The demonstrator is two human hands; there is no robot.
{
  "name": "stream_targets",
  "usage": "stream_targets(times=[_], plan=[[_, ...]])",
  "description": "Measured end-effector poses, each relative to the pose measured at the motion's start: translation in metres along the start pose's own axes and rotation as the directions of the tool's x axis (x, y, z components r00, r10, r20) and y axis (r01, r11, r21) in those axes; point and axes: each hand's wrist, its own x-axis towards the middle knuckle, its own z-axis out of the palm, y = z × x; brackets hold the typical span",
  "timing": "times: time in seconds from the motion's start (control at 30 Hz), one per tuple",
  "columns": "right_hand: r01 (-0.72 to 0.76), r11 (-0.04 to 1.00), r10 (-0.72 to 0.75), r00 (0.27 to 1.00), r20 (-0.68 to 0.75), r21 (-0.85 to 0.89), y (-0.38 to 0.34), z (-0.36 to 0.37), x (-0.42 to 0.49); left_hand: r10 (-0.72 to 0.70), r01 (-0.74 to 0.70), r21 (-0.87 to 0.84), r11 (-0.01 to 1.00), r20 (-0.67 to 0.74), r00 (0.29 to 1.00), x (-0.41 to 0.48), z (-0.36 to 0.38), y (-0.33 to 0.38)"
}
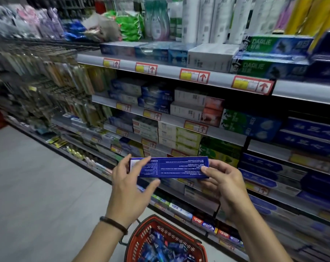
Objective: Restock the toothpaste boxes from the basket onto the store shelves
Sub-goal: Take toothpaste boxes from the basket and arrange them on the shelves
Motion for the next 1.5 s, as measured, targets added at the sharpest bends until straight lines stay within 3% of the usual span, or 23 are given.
stream_targets(times=[0.17,0.33,0.47,0.77,0.93,1.13,1.27,1.5], plan=[[0.1,0.995,-0.099,0.993,-0.067,0.005,-0.018,0.011,-0.011,0.128,-0.101,0.239,0.966,-0.1,0.987,-0.001,0.016,0.033],[0.171,0.98,-0.187,0.967,-0.175,-0.102,-0.016,0.038,-0.02,0.254,-0.225,0.225,0.948,-0.11,0.961,0.0,0.029,0.061],[0.17,0.98,-0.19,0.95,-0.246,-0.101,-0.01,0.055,-0.022,0.22,-0.198,0.202,0.959,-0.091,0.971,0.006,0.041,0.07],[0.256,0.914,-0.326,0.925,-0.193,-0.315,-0.026,0.075,-0.042,0.153,-0.157,-0.004,0.988,-0.205,0.967,0.005,0.042,0.076],[0.372,0.874,-0.413,0.908,-0.076,-0.311,-0.032,0.082,-0.052,0.211,-0.257,-0.139,0.956,-0.282,0.936,0.011,0.037,0.072],[0.429,0.872,-0.449,0.893,-0.034,-0.234,-0.026,0.078,-0.048,0.016,-0.13,-0.421,0.898,-0.264,0.964,0.017,0.024,0.074],[0.435,0.862,-0.467,0.88,-0.079,-0.26,-0.027,0.07,-0.042,-0.146,0.016,-0.63,0.776,-0.156,0.977,0.023,0.018,0.074],[0.334,0.893,-0.393,0.906,-0.16,-0.301,-0.016,0.053,-0.027,-0.258,0.145,-0.793,0.592,-0.015,0.966,0.027,0.02,0.057]])
